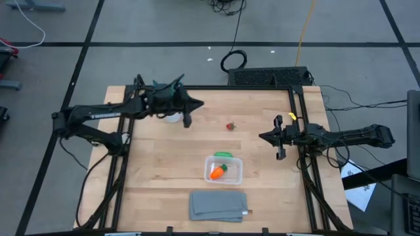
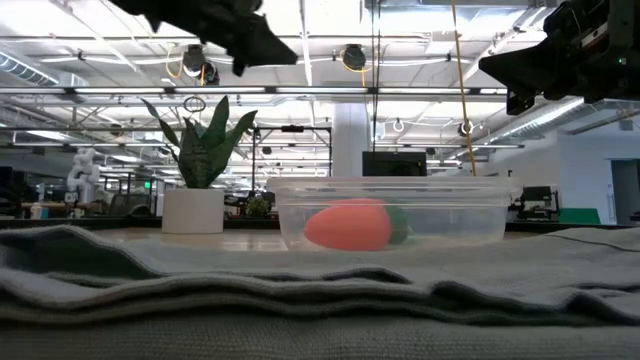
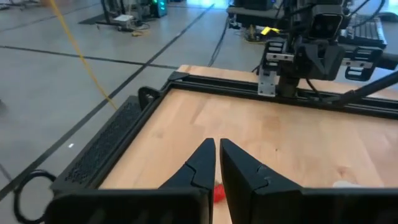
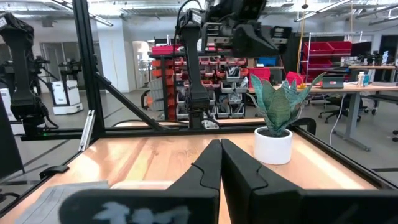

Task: Pick and placing Produce into tupperware
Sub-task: Put the strawberry into the transparent bin

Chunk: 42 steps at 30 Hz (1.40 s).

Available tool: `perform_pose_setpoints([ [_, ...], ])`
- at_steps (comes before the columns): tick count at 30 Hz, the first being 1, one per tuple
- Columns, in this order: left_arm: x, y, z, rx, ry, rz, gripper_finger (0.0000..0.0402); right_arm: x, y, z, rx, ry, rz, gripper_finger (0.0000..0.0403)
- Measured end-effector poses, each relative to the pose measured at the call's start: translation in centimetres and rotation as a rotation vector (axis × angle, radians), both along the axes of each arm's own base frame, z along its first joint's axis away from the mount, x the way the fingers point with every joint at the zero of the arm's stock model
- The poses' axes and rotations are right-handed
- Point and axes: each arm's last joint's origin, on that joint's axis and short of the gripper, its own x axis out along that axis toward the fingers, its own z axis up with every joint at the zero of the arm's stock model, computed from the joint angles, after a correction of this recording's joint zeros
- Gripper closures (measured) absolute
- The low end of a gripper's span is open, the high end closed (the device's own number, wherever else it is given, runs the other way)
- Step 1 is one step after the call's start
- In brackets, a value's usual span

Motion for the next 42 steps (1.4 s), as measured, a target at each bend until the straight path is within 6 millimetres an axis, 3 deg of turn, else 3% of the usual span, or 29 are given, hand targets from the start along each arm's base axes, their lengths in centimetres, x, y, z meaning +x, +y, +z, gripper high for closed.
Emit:
perform_pose_setpoints([
  [9,5.4,2.0,1.2,0.017,0.045,-0.089,0.0376,0.0,0.0,-0.1,-0.002,0.006,-0.001,0.0403],
  [19,10.7,4.7,1.5,-0.047,0.235,-0.142,0.0376,0.1,0.0,-0.3,-0.002,0.027,-0.001,0.0403],
  [25,11.9,7.6,-1.0,-0.113,0.327,-0.152,0.0376,0.2,0.0,-0.5,0.0,0.05,0.0,0.0403],
  [32,12.3,9.7,-3.3,-0.135,0.361,-0.125,0.0376,0.4,0.0,-0.7,-0.003,0.073,-0.001,0.0403],
  [37,12.5,10.0,-3.7,-0.015,0.386,-0.108,0.0376,0.4,0.0,-0.8,-0.011,0.075,-0.006,0.0403],
  [42,13.0,9.3,-3.6,-0.021,0.375,-0.097,0.0376,0.4,0.0,-0.8,-0.01,0.075,-0.007,0.0403],
])
